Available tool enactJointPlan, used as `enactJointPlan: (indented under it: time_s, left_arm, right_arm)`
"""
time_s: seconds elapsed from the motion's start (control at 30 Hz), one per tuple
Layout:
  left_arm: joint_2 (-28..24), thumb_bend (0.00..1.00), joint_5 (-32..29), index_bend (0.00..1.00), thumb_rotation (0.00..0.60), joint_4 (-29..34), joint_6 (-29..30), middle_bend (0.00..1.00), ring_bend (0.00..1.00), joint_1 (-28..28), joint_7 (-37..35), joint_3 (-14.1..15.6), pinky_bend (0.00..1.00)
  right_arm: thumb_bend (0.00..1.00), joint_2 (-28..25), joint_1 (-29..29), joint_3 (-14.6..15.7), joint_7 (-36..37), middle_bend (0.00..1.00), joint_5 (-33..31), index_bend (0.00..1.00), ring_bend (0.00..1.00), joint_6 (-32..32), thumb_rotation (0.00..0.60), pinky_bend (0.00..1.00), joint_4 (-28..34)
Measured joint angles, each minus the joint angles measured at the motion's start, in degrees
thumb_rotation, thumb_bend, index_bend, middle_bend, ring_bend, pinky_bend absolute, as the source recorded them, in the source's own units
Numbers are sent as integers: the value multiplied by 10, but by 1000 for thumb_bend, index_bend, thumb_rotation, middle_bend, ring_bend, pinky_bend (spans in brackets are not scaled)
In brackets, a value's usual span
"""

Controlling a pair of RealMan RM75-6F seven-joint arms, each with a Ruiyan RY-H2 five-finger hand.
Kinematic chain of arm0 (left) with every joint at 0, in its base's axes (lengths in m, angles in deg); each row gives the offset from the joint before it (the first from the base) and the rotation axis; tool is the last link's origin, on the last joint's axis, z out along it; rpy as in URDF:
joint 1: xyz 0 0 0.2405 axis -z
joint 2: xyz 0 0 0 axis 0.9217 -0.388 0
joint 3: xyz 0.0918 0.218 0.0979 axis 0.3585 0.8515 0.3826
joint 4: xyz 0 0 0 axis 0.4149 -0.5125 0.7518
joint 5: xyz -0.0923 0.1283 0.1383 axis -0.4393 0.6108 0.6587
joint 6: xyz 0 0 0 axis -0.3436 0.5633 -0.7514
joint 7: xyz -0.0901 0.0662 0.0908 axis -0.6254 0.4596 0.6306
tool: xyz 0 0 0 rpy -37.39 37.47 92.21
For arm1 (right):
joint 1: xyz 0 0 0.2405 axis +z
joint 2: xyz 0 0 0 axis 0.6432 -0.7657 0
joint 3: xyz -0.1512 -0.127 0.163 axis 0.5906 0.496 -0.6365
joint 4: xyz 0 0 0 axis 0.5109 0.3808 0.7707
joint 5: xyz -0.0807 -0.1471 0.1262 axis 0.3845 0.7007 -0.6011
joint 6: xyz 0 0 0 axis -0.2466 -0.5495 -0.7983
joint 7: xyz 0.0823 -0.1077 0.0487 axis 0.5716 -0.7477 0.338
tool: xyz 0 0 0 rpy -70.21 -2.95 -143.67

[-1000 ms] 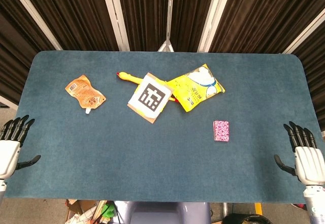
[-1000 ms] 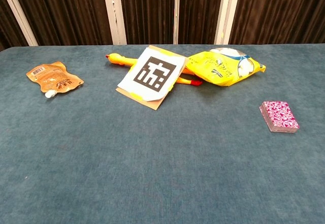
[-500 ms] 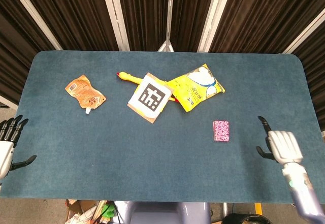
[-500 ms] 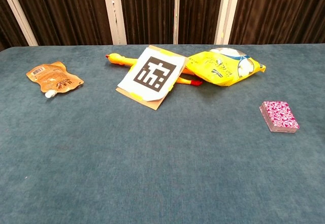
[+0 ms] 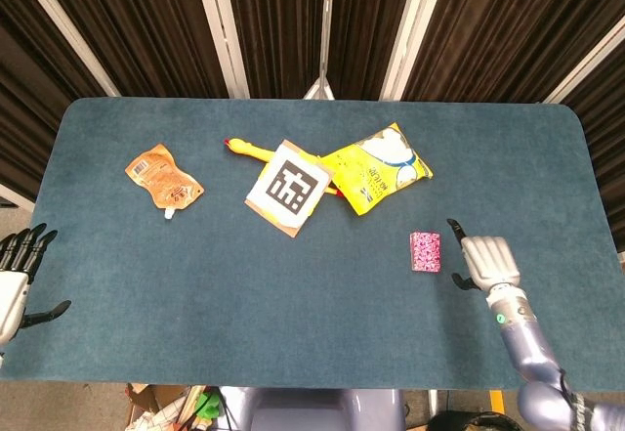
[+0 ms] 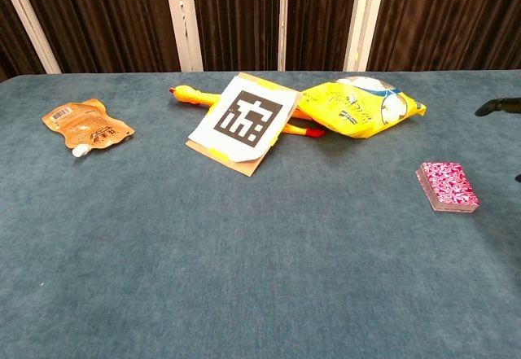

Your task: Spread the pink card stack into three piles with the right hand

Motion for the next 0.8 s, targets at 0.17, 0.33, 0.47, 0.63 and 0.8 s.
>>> enactJointPlan:
  time_s: [0.17, 0.33, 0.47, 0.63, 0.8]
  left_arm:
    - [0, 3, -1, 0, 600, 1, -4, 0, 0, 2, 1, 0, 0]
    - [-1, 3, -5, 0, 600, 1, -11, 0, 0, 4, -1, 0, 0]
    - [-1, 2, -5, 0, 600, 0, -11, 0, 0, 4, -3, 0, 0]
    - [-2, 3, -5, 0, 600, 0, -12, 0, 0, 5, -5, 1, 0]
    - [-2, 2, -4, 0, 600, 0, -11, 0, 0, 5, -6, 1, 0]
  right_arm:
    - [301, 26, 41, 6, -52, 875, -51, 0, 936, 7, 600, 821, -5]
    - [284, 56, 75, 14, -94, 875, -95, 0, 933, 25, 600, 821, -12]
    - [245, 76, 95, 20, -112, 875, -115, 0, 927, 49, 600, 821, -19]
    - [189, 87, 106, 26, -120, 875, -117, 0, 922, 68, 600, 821, -23]
    - [188, 91, 113, 31, -124, 869, -118, 0, 914, 75, 600, 821, -26]
